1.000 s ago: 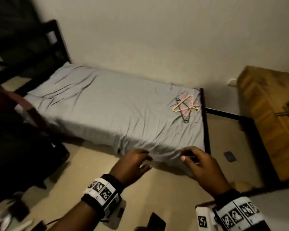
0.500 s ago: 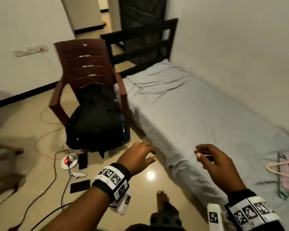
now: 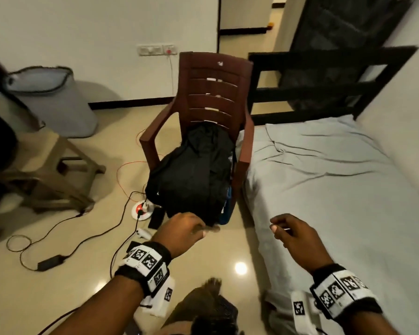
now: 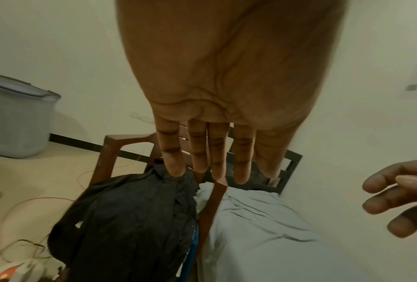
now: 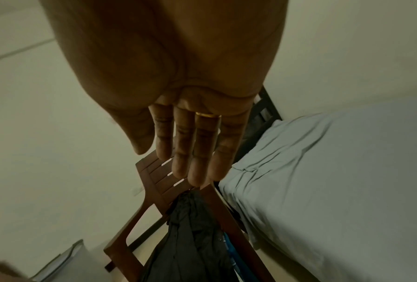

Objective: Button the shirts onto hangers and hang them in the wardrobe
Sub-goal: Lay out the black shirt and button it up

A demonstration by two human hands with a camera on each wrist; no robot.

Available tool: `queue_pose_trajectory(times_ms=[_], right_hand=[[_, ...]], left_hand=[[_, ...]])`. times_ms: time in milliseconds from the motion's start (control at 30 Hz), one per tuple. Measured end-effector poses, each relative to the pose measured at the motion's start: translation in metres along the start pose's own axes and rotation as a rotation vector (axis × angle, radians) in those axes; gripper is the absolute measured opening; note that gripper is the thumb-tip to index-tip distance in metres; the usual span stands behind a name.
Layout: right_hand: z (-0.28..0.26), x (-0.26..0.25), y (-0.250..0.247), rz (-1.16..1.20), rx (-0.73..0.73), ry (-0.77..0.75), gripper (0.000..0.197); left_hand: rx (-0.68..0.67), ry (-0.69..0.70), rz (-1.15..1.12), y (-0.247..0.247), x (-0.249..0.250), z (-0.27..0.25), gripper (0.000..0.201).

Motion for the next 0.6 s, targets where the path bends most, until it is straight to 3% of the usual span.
queue_pose_trajectory(times_ms=[167,367,600], right_hand=[[0.12,-0.019,-0.011,-0.074,-0.067,0.021,0.01],[0.284,-0.036,-0.013,-0.127,-0.19,0.102,0.011],[0.396,-0.045,-0.006,-0.086,-0.251,0.19,0.011]], left_hand=[[0.012,-0.125,-0.159,-0.043,-0.057,0.092,0.037],[-0.052,-0.248,-0.27,-0.108,-0.136,0.262,0.052],[-0.06,-0.34,-0.321,-0.149,-0.183,0.413,0.052]])
Point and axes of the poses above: each hand's wrist, its own z-axis towards the middle knuckle, its own y-axis out of the palm, x = y × z, the point moved 1 cm from there along z, towards the middle knuckle, and after that the axes turned 15 degrees about -x, right-handed, at the moved point
